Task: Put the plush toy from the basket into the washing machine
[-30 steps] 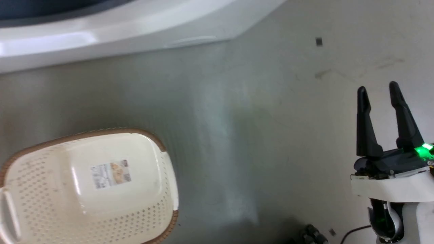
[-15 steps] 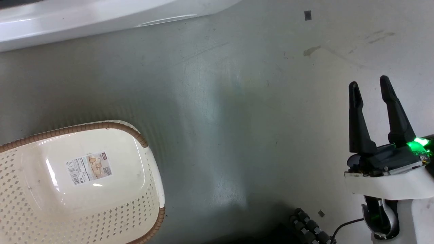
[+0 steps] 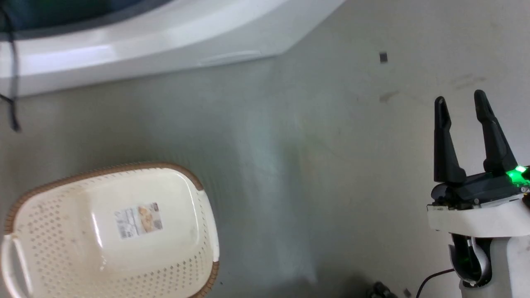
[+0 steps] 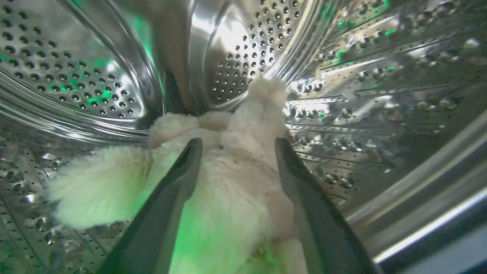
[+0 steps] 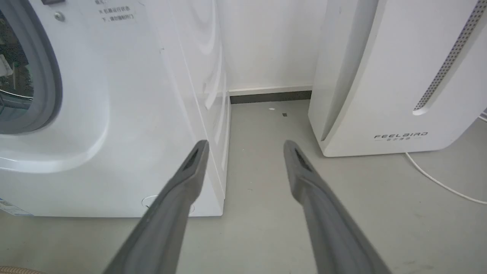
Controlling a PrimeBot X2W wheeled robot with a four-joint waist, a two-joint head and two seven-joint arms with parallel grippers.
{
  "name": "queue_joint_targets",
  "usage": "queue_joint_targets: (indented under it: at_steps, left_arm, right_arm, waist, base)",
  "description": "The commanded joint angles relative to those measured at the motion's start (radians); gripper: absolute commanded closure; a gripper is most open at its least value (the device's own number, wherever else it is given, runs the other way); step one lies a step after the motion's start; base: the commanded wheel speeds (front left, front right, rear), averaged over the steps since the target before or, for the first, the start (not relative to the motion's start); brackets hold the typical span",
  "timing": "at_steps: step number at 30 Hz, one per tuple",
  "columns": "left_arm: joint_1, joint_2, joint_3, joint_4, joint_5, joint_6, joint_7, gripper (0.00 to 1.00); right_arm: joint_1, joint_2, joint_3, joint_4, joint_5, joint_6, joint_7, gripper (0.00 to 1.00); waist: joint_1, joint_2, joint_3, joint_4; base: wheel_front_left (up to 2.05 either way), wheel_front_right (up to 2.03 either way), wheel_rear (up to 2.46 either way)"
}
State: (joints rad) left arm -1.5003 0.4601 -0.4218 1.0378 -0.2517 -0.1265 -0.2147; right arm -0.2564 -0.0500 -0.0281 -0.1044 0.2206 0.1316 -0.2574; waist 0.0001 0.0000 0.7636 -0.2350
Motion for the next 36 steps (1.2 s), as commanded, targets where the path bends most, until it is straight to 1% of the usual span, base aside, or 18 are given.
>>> queue_joint_targets:
  at_steps: [1, 6, 8, 12, 18, 21, 23, 27, 32, 36]
  left_arm:
    - [0.044, -0.011, -0.004, 0.007, -0.017, -0.003, -0.02, 0.0]
    - [0.194, -0.056, -0.005, -0.016, -0.052, -0.004, -0.045, 0.0]
    - [0.266, -0.069, 0.006, -0.07, -0.061, -0.003, -0.046, 0.0]
    - [0.436, -0.088, 0.042, -0.201, -0.073, 0.023, -0.047, 0.0]
    - [0.701, -0.119, 0.1, -0.407, -0.084, 0.079, -0.047, 0.0]
    - [0.833, -0.138, 0.137, -0.524, -0.09, 0.112, -0.047, 0.0]
    - [0.922, -0.155, 0.177, -0.611, -0.093, 0.147, -0.047, 0.0]
    - [1.109, -0.183, 0.224, -0.758, -0.066, 0.192, -0.047, 0.0]
    - [1.291, -0.226, 0.252, -0.864, -0.043, 0.222, -0.047, 0.0]
    - [1.386, -0.253, 0.252, -0.9, -0.012, 0.235, -0.047, 0.0]
  right_arm:
    - [-0.005, 0.0, -0.004, 0.006, -0.011, -0.001, -0.004, 0.0]
    - [0.025, 0.0, -0.018, 0.029, -0.046, -0.001, -0.004, 0.0]
    - [0.043, 0.0, -0.024, 0.038, -0.059, -0.001, -0.004, 0.0]
    - [0.085, 0.0, -0.028, 0.055, -0.077, -0.001, -0.004, 0.0]
    - [0.147, 0.0, -0.031, 0.079, -0.086, -0.001, -0.004, 0.0]
    - [0.176, 0.0, -0.032, 0.088, -0.088, -0.001, -0.004, 0.0]
    - [0.192, 0.0, -0.032, 0.093, -0.089, -0.001, -0.004, 0.0]
    - [0.22, 0.0, -0.029, 0.102, -0.09, -0.001, -0.004, 0.0]
    - [0.243, 0.0, -0.021, 0.11, -0.091, -0.001, -0.004, 0.0]
    - [0.257, 0.0, -0.018, 0.116, -0.089, -0.001, -0.004, 0.0]
  waist:
    - [-0.0001, 0.0, -0.094, 0.04]
    - [-0.0001, 0.0, -0.242, 0.086]
    - [-0.0001, 0.0, -0.299, 0.106]
    - [-0.0001, 0.0, -0.4, 0.143]
    - [-0.0001, 0.0, -0.517, 0.187]
    - [-0.0001, 0.0, -0.558, 0.204]
    - [-0.0001, 0.0, -0.58, 0.213]
    - [-0.0001, 0.0, -0.619, 0.224]
    - [-0.0001, 0.0, -0.652, 0.234]
    - [-0.0001, 0.0, -0.667, 0.242]
  base:
    - [0.0, 0.0, 0.0]
    - [0.0, 0.0, 0.0]
    - [0.0, 0.0, 0.0]
    - [0.0, 0.0, 0.0]
    - [0.0, 0.0, 0.0]
    - [0.0, 0.0, 0.0]
    - [0.0, 0.0, 0.0]
    - [0.0, 0.0, 0.0]
    - [0.0, 0.0, 0.0]
    - [0.0, 0.0, 0.0]
